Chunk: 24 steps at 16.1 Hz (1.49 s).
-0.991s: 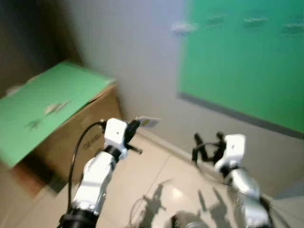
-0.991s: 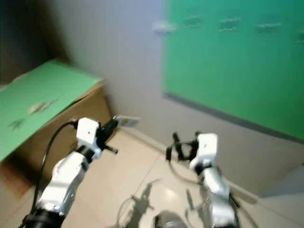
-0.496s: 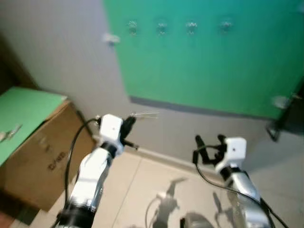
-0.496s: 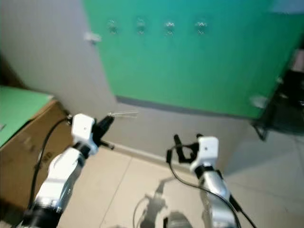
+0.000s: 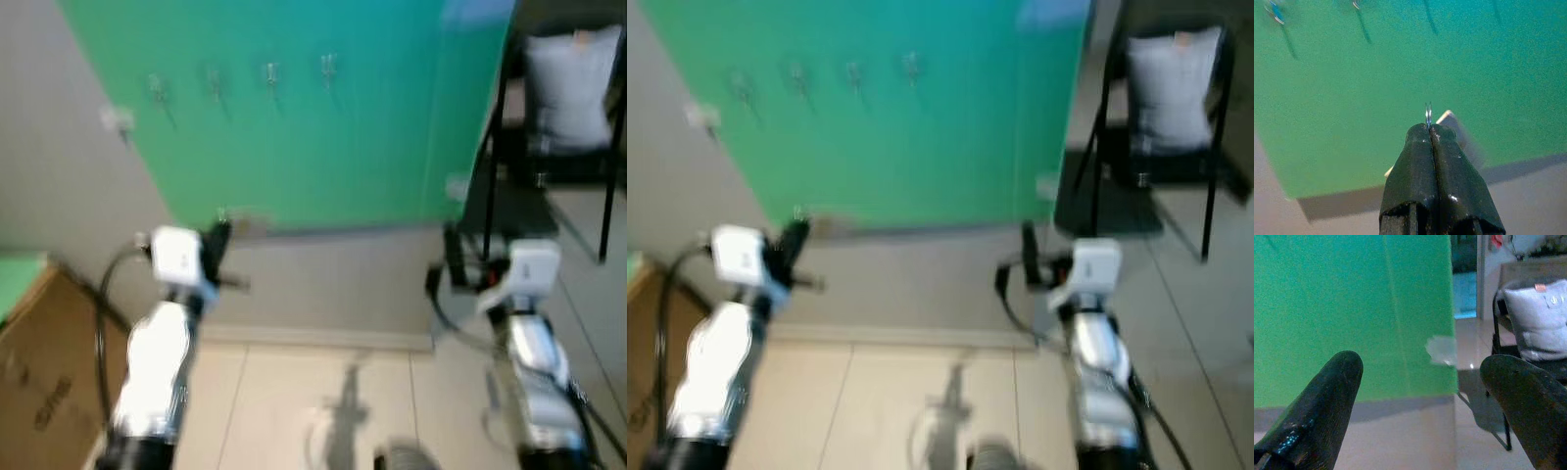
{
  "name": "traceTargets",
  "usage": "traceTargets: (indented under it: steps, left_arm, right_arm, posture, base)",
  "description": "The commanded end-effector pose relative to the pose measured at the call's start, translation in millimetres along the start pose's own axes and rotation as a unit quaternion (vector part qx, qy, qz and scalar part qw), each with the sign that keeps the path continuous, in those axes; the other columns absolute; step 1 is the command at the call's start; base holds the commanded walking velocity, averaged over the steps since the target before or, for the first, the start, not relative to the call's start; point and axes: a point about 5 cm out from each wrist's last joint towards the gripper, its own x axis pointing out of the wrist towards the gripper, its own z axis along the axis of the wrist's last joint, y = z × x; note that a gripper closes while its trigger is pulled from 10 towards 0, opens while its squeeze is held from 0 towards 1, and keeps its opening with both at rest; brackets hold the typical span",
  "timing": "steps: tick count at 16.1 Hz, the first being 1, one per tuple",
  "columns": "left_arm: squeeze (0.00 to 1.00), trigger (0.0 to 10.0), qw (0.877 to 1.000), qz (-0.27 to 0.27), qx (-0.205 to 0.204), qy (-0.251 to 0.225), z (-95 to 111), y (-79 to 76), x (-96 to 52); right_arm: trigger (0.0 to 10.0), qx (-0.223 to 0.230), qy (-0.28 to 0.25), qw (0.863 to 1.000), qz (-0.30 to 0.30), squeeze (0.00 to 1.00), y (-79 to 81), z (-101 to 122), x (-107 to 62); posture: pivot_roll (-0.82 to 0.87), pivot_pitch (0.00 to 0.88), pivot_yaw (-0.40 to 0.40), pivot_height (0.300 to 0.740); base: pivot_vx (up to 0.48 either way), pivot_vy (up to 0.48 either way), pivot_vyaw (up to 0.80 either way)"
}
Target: Hang keys on a hook
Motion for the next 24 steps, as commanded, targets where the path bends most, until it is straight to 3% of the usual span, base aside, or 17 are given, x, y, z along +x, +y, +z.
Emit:
traceTargets:
  steps: [1, 6, 11, 15, 24]
  left_arm:
    - [0.0, 0.0, 1.0, 0.014, 0.001, 0.022, -7, 7.6, -6.0]
    - [0.0, 0.0, 0.999, 0.003, -0.016, 0.052, -21, -2.7, -1.6]
    - [0.0, 0.0, 0.998, -0.004, -0.033, 0.055, -29, -23.6, -2.7]
    - [0.0, 0.0, 0.999, -0.015, -0.031, 0.039, -19, -25.0, 11.2]
    - [0.0, 0.0, 0.998, -0.03, -0.03, 0.044, -15, -19.6, 22.3]
  right_arm:
    - [10.0, 0.012, 0.018, 1.0, 0.021, 0.0, 14.1, -7, 0.1]
    - [10.0, 0.028, 0.056, 0.996, 0.063, 0.0, 30.8, -22, -4.2]
    - [10.0, 0.014, 0.06, 0.996, 0.069, 0.0, 16.6, -17, 3.5]
    - [10.0, 0.027, 0.066, 0.994, 0.078, 0.0, 27.7, -22, 8.2]
    - [10.0, 0.03, 0.09, 0.992, 0.088, 0.0, 34.5, -38, -3.8]
  posture:
    - [-0.24, 0.0, 0.127, 0.713]
    - [-0.26, 0.0, 0.132, 0.713]
    - [-0.26, 0.0, 0.084, 0.713]
    - [-0.25, 0.0, 0.095, 0.713]
    - [-0.24, 0.0, 0.105, 0.713]
  base:
    - [0.0, 0.0, 0.0]
    - [0.0, 0.0, 0.0]
    - [0.0, 0.0, 0.0]
    - [0.0, 0.0, 0.0]
    - [0.0, 0.48, 0.0]
